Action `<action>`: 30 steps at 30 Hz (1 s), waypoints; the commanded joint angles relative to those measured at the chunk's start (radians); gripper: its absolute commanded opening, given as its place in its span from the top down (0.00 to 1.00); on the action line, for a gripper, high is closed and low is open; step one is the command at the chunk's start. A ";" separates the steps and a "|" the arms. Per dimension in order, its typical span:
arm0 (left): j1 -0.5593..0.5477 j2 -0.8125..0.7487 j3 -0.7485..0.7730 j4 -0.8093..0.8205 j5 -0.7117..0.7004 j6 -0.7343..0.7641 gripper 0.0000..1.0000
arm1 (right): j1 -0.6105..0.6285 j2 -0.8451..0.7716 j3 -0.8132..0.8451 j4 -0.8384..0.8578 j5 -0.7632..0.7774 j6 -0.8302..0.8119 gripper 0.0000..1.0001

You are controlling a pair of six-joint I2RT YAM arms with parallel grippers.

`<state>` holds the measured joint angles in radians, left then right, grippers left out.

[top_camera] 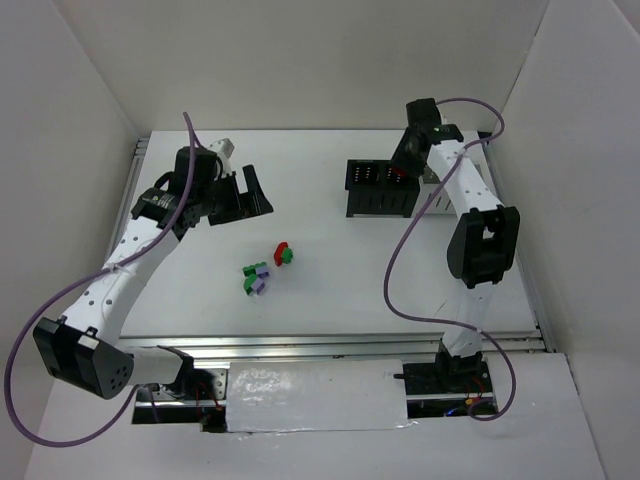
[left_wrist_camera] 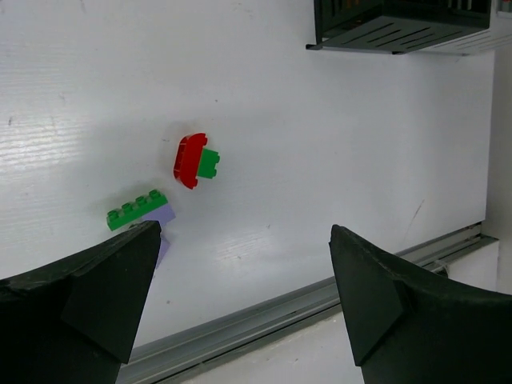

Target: Sort the legos into containers by color

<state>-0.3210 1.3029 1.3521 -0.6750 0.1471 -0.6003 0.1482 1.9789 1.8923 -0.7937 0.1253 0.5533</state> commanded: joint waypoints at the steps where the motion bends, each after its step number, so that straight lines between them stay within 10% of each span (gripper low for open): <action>1: 0.007 -0.008 0.016 -0.031 -0.024 0.054 0.01 | -0.001 0.011 0.103 -0.114 0.070 0.005 0.95; 6: 0.008 -0.013 0.002 -0.041 -0.026 0.074 0.00 | -0.002 0.001 0.051 -0.081 0.030 0.008 0.70; 8: 0.007 -0.011 -0.001 -0.046 -0.032 0.080 0.01 | -0.002 -0.015 0.027 -0.067 0.023 0.014 0.44; 14: 0.007 0.018 -0.004 -0.038 -0.017 0.102 0.00 | -0.002 -0.040 0.024 -0.056 0.027 0.008 0.21; 30: -0.119 0.334 -0.008 -0.025 -0.108 0.172 0.01 | 0.157 -0.411 -0.233 0.014 -0.121 -0.001 0.15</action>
<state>-0.4046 1.5806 1.3201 -0.6884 0.1135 -0.4480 0.2890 1.7119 1.7443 -0.8394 0.0589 0.5468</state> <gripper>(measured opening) 0.994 0.847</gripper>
